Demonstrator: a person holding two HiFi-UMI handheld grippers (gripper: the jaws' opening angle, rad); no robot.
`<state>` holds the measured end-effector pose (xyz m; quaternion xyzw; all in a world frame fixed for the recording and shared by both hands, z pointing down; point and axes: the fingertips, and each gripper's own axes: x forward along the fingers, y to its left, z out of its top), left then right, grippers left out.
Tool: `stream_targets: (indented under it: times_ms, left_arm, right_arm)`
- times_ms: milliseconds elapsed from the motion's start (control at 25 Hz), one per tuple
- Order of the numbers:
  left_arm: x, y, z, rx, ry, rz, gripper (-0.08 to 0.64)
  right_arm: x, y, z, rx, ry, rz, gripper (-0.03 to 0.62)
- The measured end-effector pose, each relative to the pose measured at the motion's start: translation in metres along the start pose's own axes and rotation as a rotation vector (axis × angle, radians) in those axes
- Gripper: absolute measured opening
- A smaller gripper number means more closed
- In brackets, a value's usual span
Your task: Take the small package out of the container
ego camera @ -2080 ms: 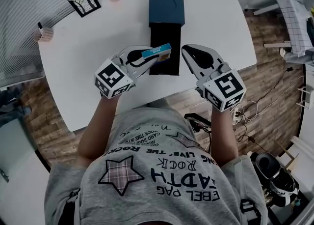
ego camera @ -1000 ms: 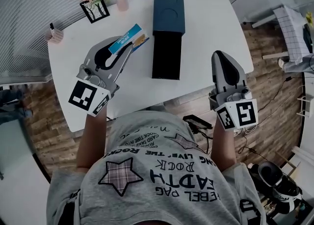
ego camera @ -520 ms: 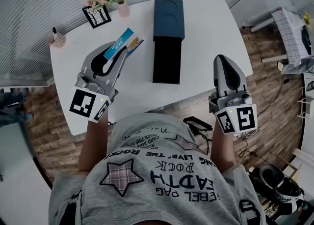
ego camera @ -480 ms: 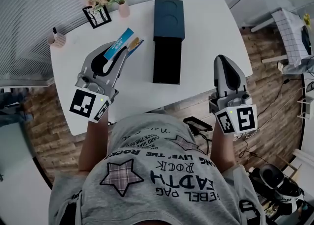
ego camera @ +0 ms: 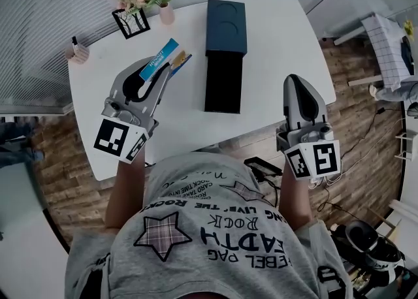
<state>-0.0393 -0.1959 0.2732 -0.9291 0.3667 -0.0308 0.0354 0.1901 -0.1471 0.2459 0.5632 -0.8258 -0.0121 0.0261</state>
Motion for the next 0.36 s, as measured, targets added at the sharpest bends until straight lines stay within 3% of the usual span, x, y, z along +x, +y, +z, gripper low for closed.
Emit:
stream_targets:
  times_ms: [360]
  left_arm:
    - [0.001, 0.0044, -0.0016, -0.005, 0.004, 0.004, 0.089]
  right_arm:
    - [0.0025, -0.0003, 0.0004, -0.008, -0.006, -0.019, 0.014]
